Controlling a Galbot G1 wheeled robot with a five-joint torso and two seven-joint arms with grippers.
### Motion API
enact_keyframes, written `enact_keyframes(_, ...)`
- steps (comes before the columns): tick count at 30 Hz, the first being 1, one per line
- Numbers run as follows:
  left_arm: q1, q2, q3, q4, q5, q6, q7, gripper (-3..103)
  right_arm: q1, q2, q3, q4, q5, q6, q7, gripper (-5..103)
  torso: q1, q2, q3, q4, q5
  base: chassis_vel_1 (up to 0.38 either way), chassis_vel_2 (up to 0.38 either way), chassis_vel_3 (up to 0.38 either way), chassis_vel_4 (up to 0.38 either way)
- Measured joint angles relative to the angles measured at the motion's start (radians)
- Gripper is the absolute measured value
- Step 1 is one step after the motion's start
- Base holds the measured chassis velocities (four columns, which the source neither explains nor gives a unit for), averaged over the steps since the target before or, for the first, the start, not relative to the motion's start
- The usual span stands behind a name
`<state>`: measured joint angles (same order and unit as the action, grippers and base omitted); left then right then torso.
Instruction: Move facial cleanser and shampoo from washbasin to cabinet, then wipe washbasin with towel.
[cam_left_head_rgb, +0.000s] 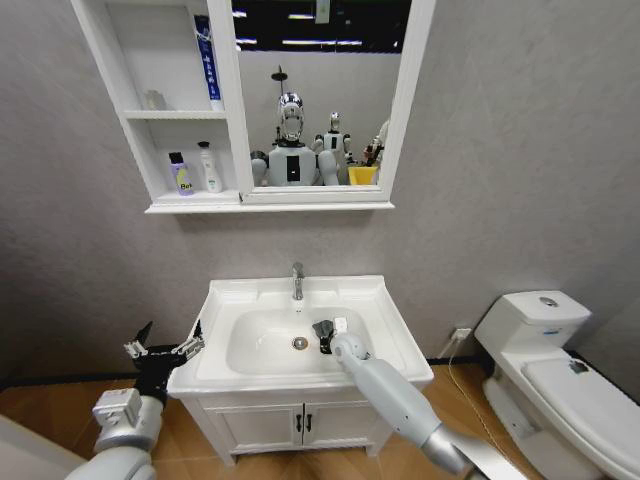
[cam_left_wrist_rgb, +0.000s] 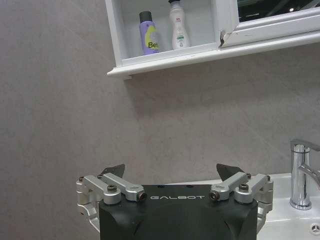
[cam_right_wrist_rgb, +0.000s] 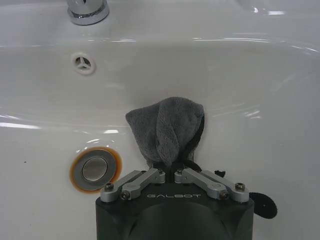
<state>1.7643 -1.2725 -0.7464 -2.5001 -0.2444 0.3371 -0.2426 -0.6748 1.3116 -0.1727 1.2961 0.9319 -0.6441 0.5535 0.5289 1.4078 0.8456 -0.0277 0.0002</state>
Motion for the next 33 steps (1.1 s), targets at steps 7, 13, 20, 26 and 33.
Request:
enact_keyframes(7,0.0,0.0,0.0,0.0,0.0,0.0,0.0,100,0.006,0.016,-0.015,-0.012,-0.01,0.008,-0.021,3,0.0,0.0,0.0,0.0,0.0001,0.0,0.0,0.0,0.0)
enact_keyframes(13,0.0,0.0,0.0,0.0,0.0,0.0,0.0,100,0.015,0.033,-0.021,-0.034,-0.022,0.013,-0.042,3,0.0,0.0,0.0,0.0,0.0,0.0,0.0,0.0,0.0)
enact_keyframes(20,0.0,0.0,0.0,0.0,0.0,0.0,0.0,100,0.026,0.052,-0.035,-0.063,-0.04,0.02,-0.063,3,0.0,0.0,0.0,0.0,-0.0001,0.0,0.0,0.0,0.0)
enact_keyframes(26,0.0,0.0,0.0,0.0,0.0,0.0,0.0,100,0.032,0.07,-0.048,-0.082,-0.052,0.024,-0.071,3,0.0,0.0,0.0,0.0,-0.0001,0.0,0.0,0.0,0.0)
enact_keyframes(33,0.0,0.0,0.0,0.0,0.0,0.0,0.0,100,0.038,0.091,-0.057,-0.107,-0.074,0.032,-0.091,3,0.0,0.0,0.0,0.0,-0.0001,0.0,0.0,0.0,0.0)
